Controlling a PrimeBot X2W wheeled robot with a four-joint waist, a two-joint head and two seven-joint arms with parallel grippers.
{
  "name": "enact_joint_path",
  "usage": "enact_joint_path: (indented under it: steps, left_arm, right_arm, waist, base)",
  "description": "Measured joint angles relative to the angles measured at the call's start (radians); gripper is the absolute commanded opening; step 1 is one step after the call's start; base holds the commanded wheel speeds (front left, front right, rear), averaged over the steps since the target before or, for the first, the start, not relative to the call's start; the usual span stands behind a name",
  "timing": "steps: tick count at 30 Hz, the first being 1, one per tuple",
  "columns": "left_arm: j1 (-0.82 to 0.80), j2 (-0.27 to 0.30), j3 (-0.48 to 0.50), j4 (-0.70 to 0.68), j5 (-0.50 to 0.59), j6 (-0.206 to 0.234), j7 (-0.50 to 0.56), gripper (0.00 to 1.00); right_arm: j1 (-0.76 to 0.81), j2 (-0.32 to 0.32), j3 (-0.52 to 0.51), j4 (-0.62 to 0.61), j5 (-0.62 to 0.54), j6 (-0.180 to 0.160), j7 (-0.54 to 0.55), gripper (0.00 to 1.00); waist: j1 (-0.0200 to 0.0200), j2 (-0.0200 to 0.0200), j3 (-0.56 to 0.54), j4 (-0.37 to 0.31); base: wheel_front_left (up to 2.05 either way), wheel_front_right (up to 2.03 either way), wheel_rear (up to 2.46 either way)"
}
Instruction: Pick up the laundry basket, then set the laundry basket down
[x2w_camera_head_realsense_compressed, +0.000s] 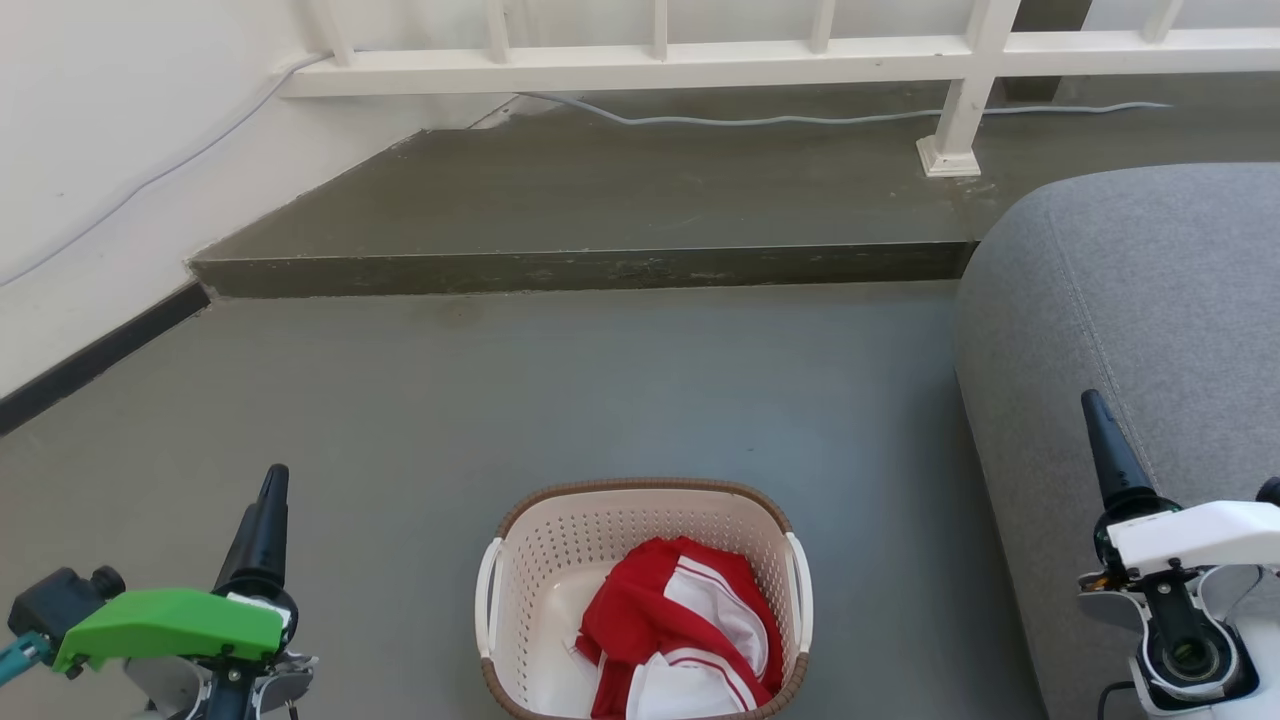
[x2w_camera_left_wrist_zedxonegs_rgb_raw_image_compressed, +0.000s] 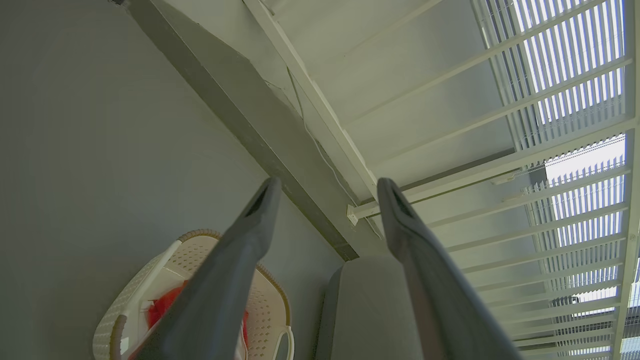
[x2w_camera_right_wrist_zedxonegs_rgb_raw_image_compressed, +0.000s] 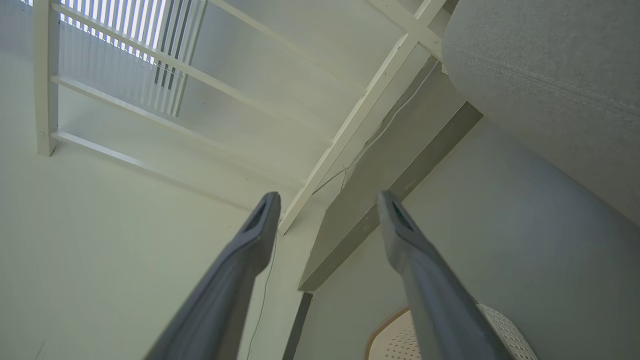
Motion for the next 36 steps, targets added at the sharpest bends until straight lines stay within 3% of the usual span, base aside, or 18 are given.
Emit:
enact_joint_path:
  steps: [16, 36]
  left_arm:
    - [-0.016, 0.014, -0.070, -0.048, 0.291, 0.071, -0.053, 1.00]
    - [-0.015, 0.025, -0.169, -0.034, 0.571, 0.117, -0.124, 1.00]
  right_arm:
    - [0.000, -0.010, 0.111, -0.019, -0.272, -0.044, -0.056, 1.00]
    - [0.017, -0.023, 0.199, 0.019, -0.544, -0.096, -0.127, 1.00]
  waist:
    - [0.0000, 0.0000, -0.003, 0.000]
    - [0.0000, 0.0000, -0.006, -0.004]
  base:
    - [0.00, 0.00, 0.00]
    - [0.00, 0.00, 0.00]
